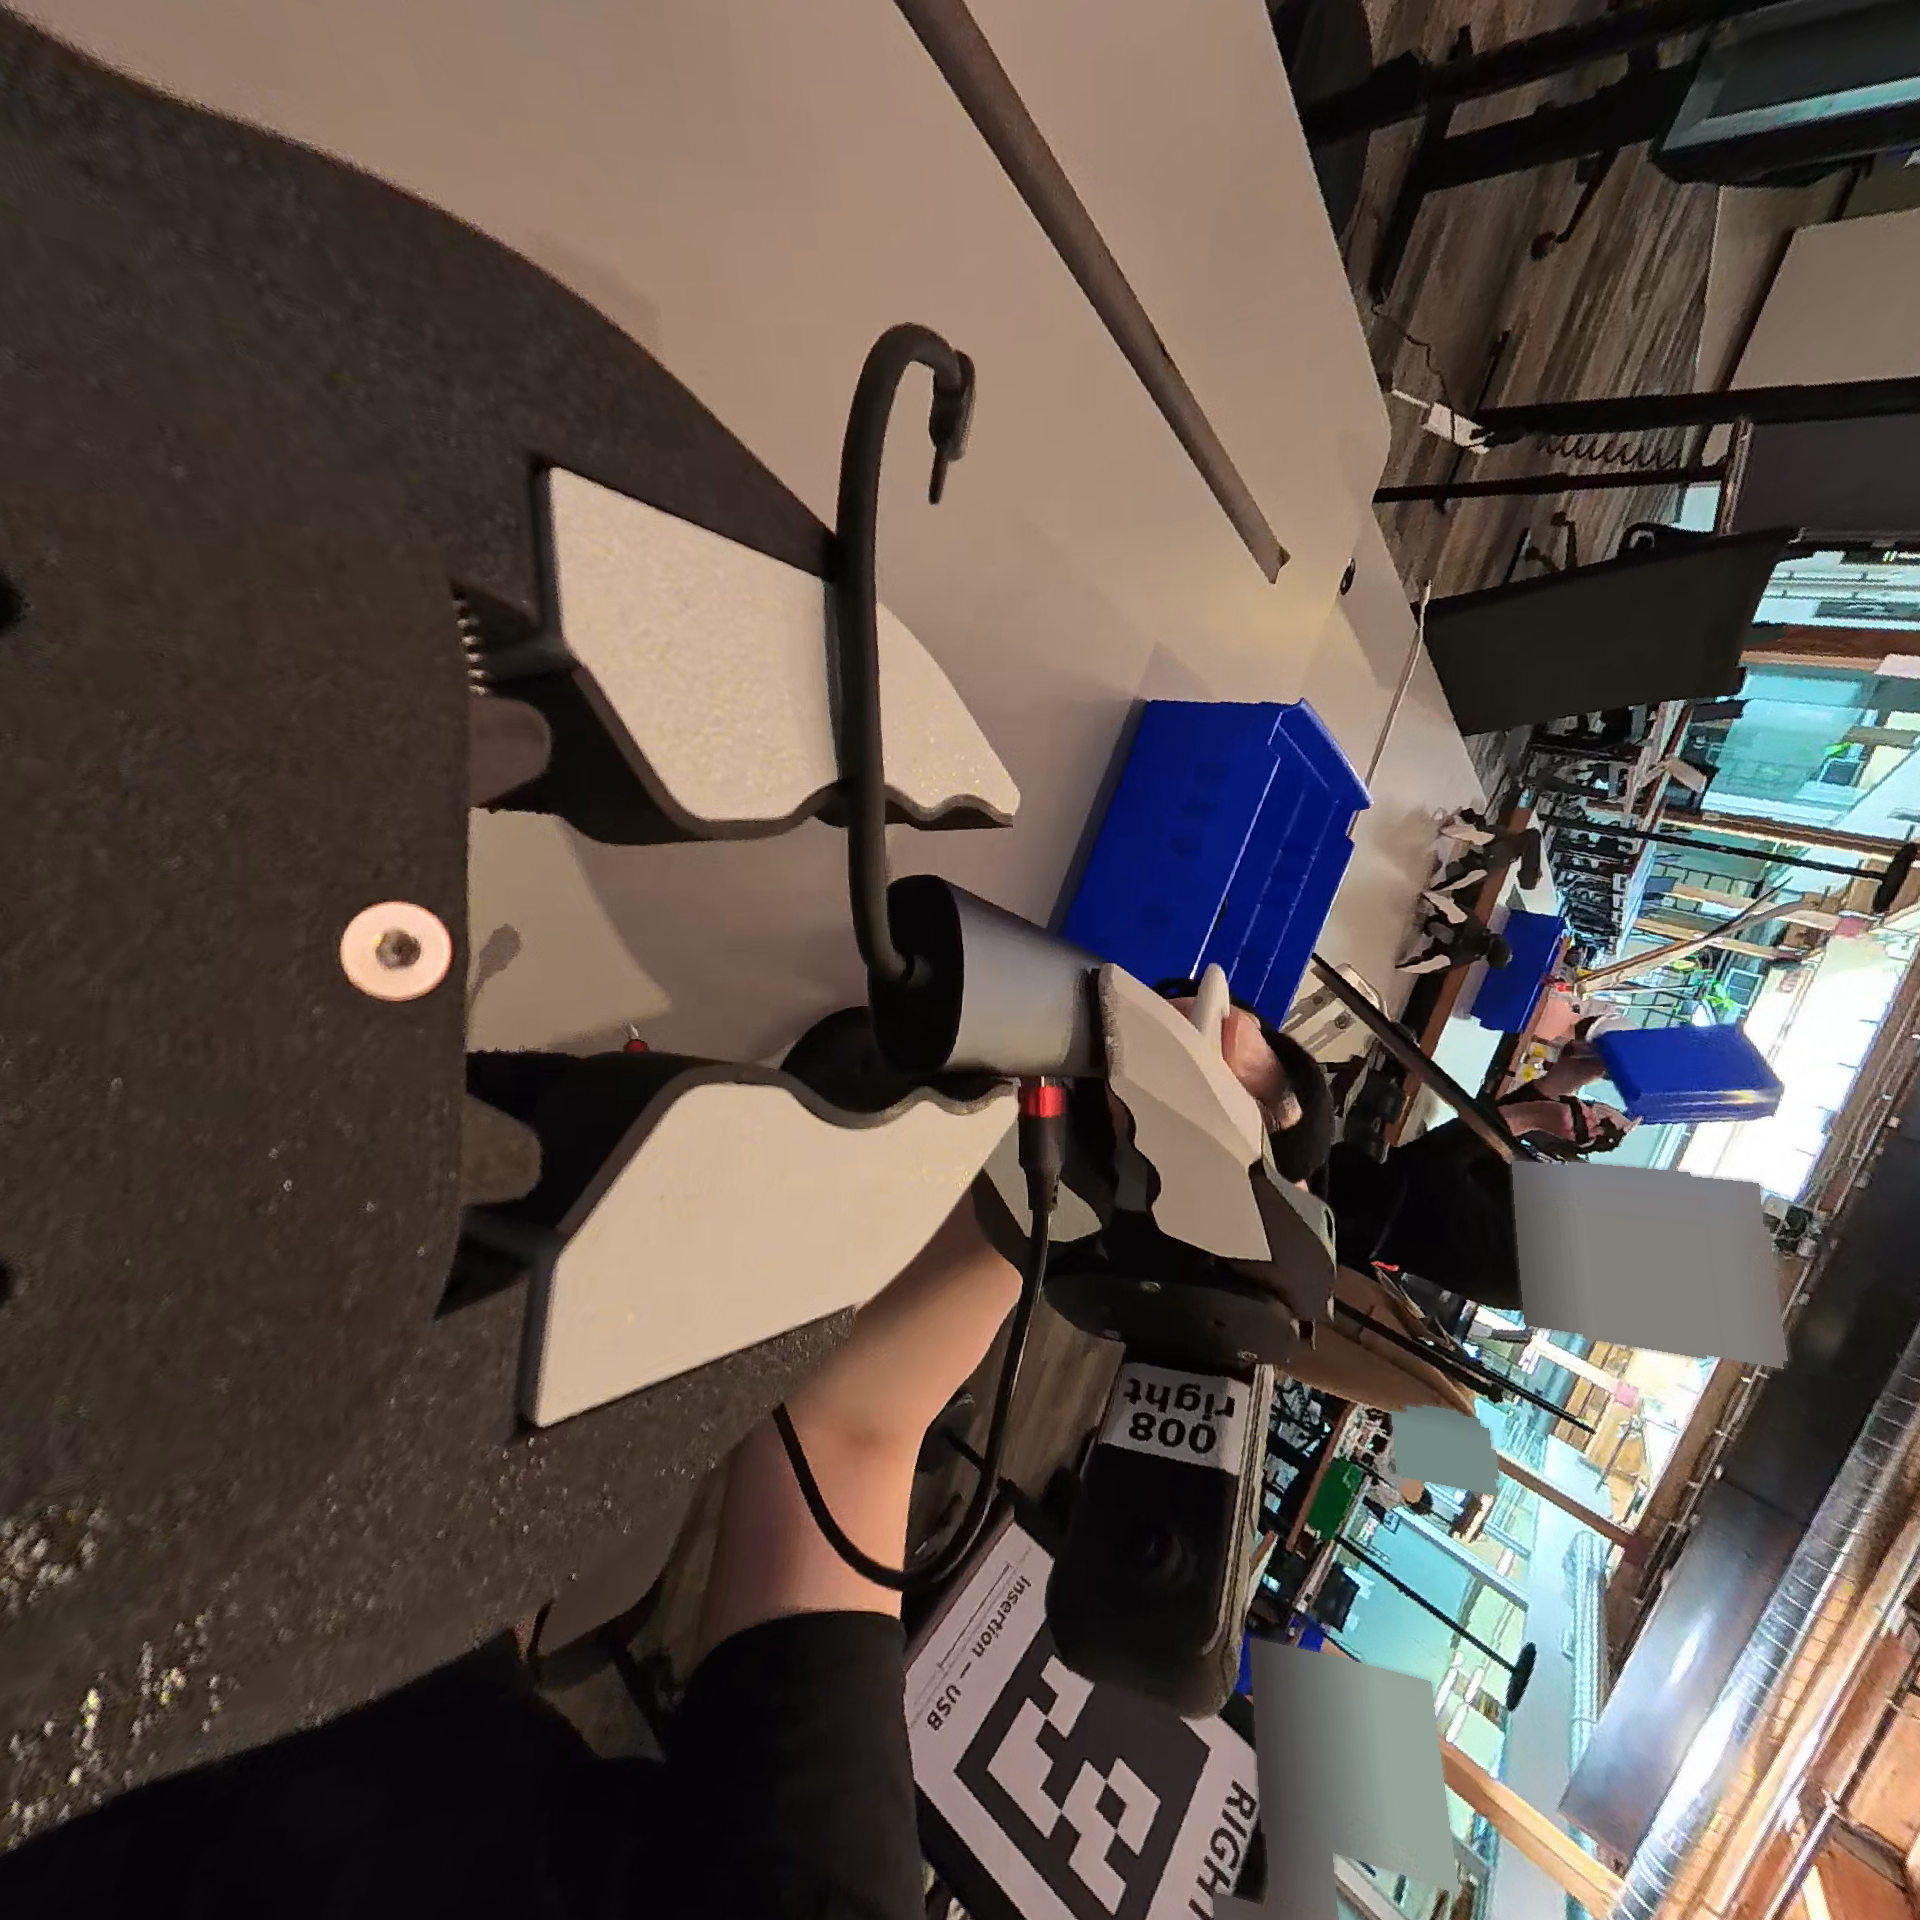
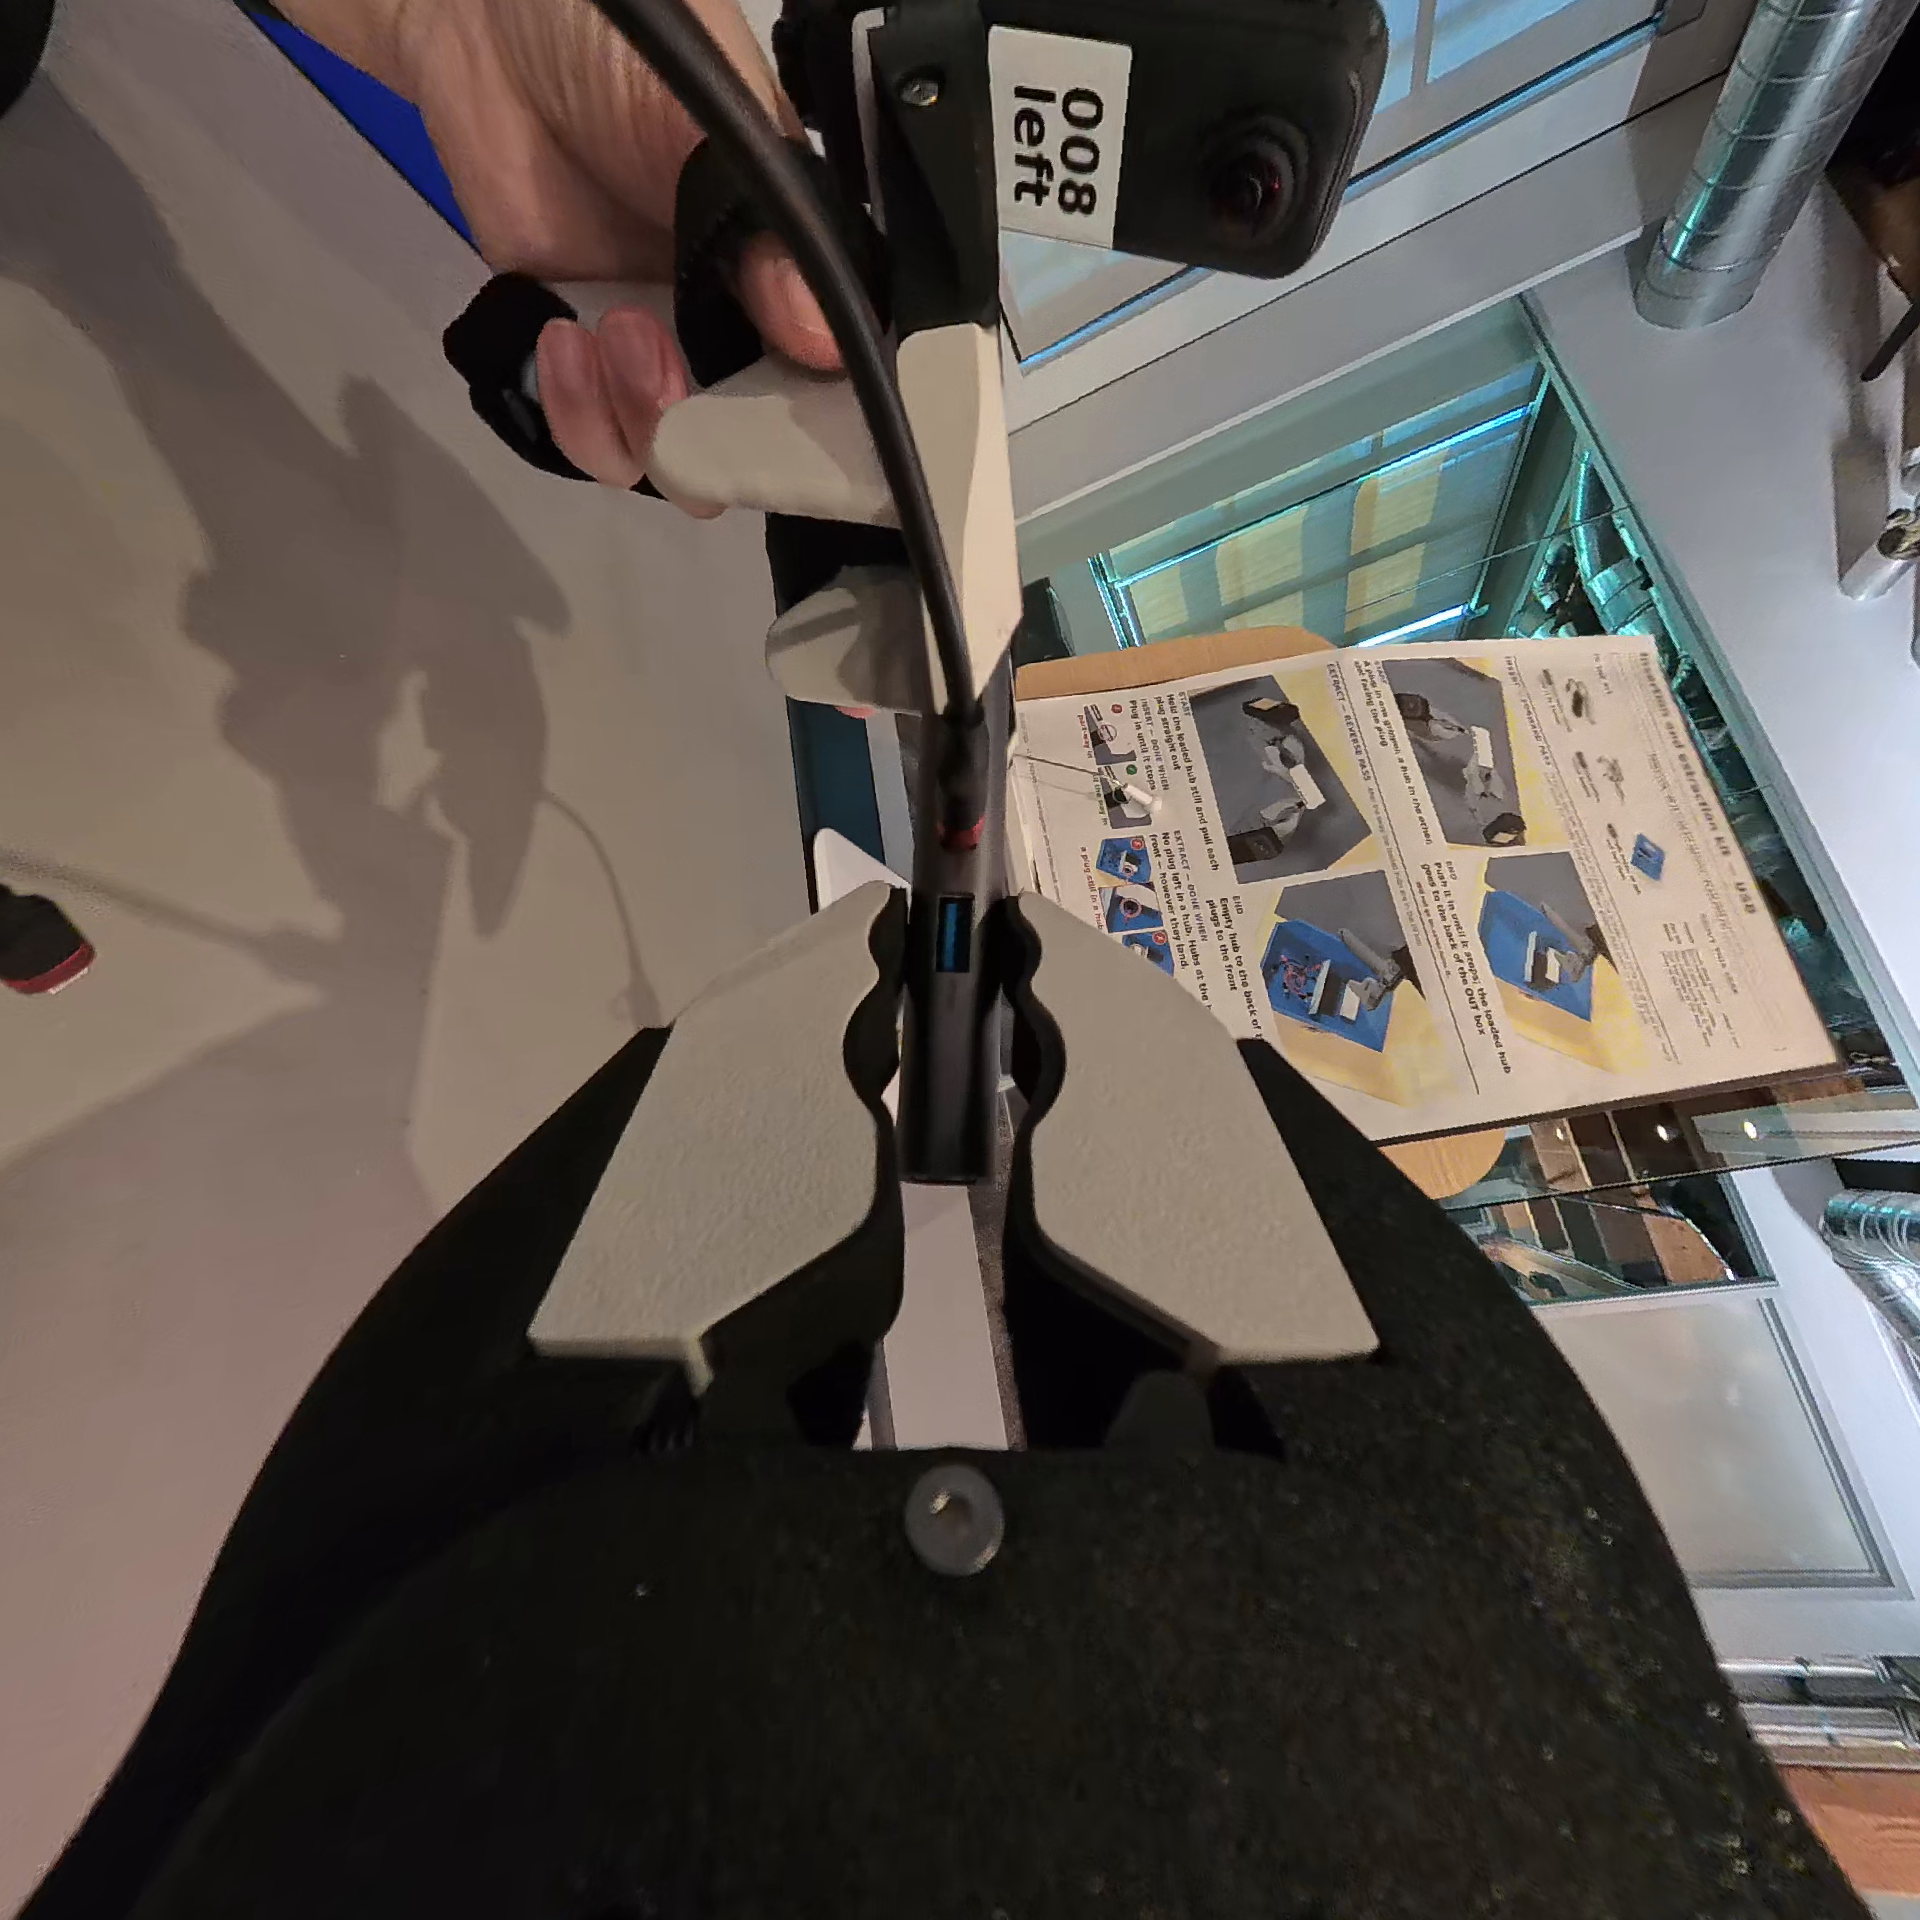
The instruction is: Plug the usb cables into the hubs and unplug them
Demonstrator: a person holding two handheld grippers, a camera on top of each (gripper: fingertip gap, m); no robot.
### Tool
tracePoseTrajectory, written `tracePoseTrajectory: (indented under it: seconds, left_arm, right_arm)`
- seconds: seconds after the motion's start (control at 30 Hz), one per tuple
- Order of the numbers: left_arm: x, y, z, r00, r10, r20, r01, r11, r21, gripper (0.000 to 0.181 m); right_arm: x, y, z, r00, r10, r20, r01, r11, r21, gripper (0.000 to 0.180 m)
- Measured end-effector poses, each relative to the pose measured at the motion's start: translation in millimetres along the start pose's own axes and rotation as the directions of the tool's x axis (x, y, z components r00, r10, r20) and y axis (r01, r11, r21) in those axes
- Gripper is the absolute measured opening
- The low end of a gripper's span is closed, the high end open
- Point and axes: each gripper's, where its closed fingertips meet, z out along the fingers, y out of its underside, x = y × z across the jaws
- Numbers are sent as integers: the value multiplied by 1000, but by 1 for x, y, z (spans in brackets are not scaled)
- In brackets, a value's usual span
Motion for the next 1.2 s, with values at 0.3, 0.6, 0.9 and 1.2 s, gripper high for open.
tracePoseTrajectory:
  seconds: [0.3, 0.6, 0.9, 1.2]
  left_arm:
    - [2, 4, 6, 998, -44, -51, 45, 999, 23, 32]
    - [1, -2, 6, 999, -39, -25, 40, 997, 60, 33]
    - [1, 3, 5, 999, -27, -19, 27, 1000, 11, 33]
    - [12, 7, 4, 998, -42, -39, 40, 998, -54, 49]
  right_arm:
    - [-2, 9, 0, 1000, -21, 16, 22, 999, -32, 16]
    - [0, 9, 3, 999, 39, -14, -39, 999, -13, 17]
    - [-3, 10, 4, 1000, 25, 11, -24, 999, -25, 17]
    - [-3, 0, -3, 998, -39, 43, 42, 998, -51, 17]
